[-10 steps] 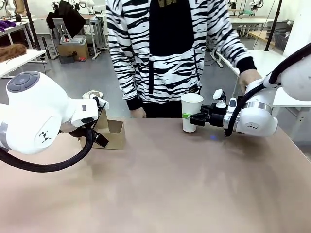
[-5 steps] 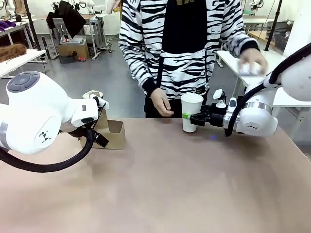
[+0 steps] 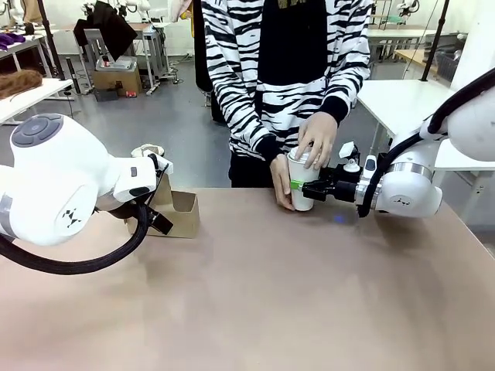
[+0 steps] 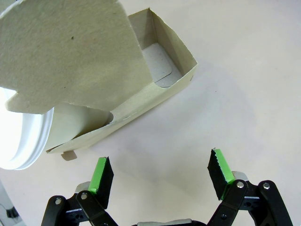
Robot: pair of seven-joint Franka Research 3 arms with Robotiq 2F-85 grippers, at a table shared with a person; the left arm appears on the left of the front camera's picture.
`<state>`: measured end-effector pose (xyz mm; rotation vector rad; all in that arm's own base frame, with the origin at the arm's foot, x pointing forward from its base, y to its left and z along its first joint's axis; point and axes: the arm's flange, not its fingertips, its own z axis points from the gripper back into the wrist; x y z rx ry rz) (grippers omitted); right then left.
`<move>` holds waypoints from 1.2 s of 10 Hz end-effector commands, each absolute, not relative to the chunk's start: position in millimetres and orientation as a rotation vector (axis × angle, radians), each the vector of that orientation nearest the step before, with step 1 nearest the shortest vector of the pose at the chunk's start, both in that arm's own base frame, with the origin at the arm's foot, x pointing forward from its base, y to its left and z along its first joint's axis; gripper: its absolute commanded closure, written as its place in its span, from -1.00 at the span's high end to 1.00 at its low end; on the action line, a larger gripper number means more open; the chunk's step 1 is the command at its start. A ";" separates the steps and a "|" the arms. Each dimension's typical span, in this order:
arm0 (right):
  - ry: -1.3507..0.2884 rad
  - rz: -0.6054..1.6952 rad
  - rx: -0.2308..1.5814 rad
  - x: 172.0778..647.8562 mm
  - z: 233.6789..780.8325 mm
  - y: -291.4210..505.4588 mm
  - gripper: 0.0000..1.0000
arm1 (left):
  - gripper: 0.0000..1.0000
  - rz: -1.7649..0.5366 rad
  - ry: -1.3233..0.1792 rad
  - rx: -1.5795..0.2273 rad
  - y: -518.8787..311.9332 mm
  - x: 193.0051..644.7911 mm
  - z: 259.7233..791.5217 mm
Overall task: Pour a drink into a cup and package it in a carrier.
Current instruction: When a person places the Paper Cup Lid on the 600 ml Paper Cup , lift the 600 ml Paper Cup.
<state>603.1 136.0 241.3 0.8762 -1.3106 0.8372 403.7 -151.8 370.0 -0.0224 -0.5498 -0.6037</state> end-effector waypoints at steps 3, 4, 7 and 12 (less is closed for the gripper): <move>-1.312 0.839 0.875 603.7 242.8 137.7 0.60 | 1.00 -0.604 -0.551 -0.025 -151.7 403.5 370.4; -1.312 0.839 0.875 603.7 242.8 137.7 0.60 | 1.00 -0.604 -0.551 -0.025 -151.7 403.5 370.4; -1.312 0.839 0.875 603.7 242.8 137.7 0.60 | 1.00 -0.604 -0.551 -0.025 -151.7 403.5 370.4; -1.312 0.839 0.875 603.7 242.8 137.7 0.60 | 1.00 -0.604 -0.551 -0.025 -151.7 403.5 370.4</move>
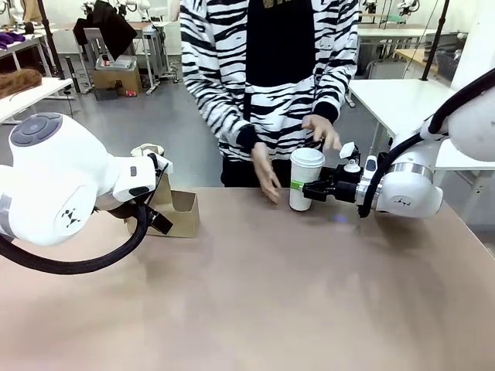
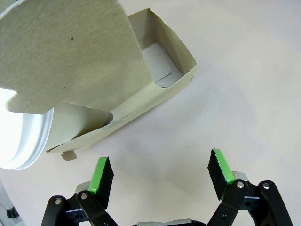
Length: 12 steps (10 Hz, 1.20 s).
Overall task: Pour a drink into a cup and package it in a carrier.
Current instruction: When a person places the Paper Cup Lid on the 600 ml Paper Cup , lift the 600 ml Paper Cup.
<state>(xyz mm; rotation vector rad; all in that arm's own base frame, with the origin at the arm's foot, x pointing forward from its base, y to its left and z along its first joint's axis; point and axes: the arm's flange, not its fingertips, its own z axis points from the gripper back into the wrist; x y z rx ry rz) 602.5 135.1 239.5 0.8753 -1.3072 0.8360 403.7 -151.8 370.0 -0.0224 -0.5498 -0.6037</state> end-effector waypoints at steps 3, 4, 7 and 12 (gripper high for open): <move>-1.312 0.839 0.875 603.7 242.8 137.7 0.60 | 1.00 -0.604 -0.551 -0.025 -151.7 403.5 370.4; -1.312 0.839 0.875 603.7 242.8 137.7 0.60 | 1.00 -0.604 -0.551 -0.025 -151.7 403.5 370.4; -1.312 0.839 0.875 603.7 242.8 137.7 0.60 | 1.00 -0.604 -0.551 -0.025 -151.7 403.5 370.4; -1.312 0.839 0.875 603.7 242.8 137.7 0.60 | 1.00 -0.604 -0.551 -0.025 -151.7 403.5 370.4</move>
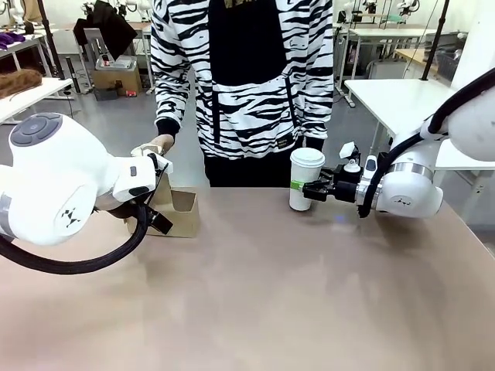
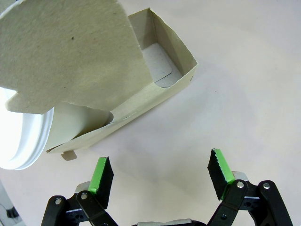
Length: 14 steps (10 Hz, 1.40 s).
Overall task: Pour a drink into a cup and package it in a carrier.
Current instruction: When a person places the Paper Cup Lid on the 600 ml Paper Cup , lift the 600 ml Paper Cup.
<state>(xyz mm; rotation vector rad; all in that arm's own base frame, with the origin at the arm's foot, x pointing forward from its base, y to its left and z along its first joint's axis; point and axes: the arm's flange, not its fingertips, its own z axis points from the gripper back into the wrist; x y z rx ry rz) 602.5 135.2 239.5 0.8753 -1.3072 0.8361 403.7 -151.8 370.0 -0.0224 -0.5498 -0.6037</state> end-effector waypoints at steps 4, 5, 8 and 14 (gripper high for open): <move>-1.312 0.839 0.875 603.7 242.8 137.7 0.60 | 1.00 -0.604 -0.551 -0.025 -151.7 403.5 370.4; -1.312 0.839 0.875 603.7 242.8 137.7 0.60 | 1.00 -0.604 -0.551 -0.025 -151.7 403.5 370.4; -1.312 0.839 0.875 603.7 242.8 137.7 0.60 | 1.00 -0.604 -0.551 -0.025 -151.7 403.5 370.4; -1.312 0.839 0.875 603.7 242.8 137.7 0.60 | 1.00 -0.604 -0.551 -0.025 -151.7 403.5 370.4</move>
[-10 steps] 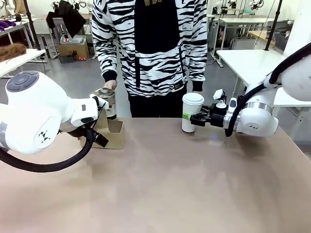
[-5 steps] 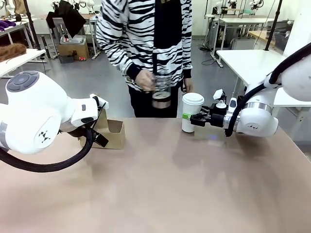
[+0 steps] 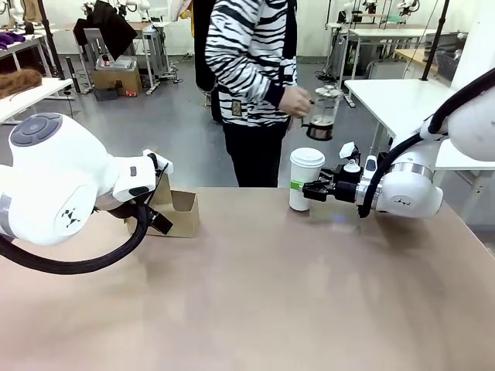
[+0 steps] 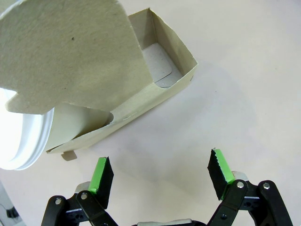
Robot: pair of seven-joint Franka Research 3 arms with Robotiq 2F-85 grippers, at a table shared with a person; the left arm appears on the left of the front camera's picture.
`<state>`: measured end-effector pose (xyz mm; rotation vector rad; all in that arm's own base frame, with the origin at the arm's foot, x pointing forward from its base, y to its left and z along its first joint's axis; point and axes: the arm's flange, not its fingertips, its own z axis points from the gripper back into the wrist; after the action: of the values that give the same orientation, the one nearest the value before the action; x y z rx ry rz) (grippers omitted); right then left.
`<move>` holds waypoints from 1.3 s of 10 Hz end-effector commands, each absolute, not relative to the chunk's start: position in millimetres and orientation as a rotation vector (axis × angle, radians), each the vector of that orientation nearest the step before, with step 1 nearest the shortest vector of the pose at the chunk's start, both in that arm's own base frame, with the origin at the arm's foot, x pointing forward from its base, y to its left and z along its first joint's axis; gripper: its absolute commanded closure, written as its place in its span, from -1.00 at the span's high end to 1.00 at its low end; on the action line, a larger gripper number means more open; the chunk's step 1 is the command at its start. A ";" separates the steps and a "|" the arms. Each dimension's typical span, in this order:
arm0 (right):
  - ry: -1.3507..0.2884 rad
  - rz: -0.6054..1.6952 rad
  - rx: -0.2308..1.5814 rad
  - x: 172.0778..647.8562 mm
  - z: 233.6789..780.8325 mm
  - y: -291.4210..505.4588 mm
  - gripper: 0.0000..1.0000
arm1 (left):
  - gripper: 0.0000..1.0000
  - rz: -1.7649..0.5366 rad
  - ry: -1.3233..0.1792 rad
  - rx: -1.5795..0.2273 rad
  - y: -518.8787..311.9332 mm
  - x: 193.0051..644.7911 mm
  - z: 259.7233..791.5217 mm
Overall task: Pour a drink into a cup and package it in a carrier.
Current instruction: When a person places the Paper Cup Lid on the 600 ml Paper Cup , lift the 600 ml Paper Cup.
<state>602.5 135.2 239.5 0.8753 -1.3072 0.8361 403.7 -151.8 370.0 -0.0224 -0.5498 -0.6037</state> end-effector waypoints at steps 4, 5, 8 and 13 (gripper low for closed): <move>-1.312 0.839 0.875 603.7 242.8 137.7 0.60 | 1.00 -0.604 -0.551 -0.025 -151.7 403.5 370.4; -1.312 0.839 0.875 603.7 242.8 137.7 0.60 | 1.00 -0.604 -0.551 -0.025 -151.7 403.5 370.4; -1.312 0.839 0.875 603.7 242.8 137.7 0.60 | 1.00 -0.604 -0.551 -0.025 -151.7 403.5 370.4; -1.312 0.839 0.875 603.7 242.8 137.7 0.60 | 1.00 -0.604 -0.551 -0.025 -151.7 403.5 370.4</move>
<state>602.5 135.2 239.5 0.8753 -1.3072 0.8361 403.7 -151.8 370.0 -0.0224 -0.5498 -0.6037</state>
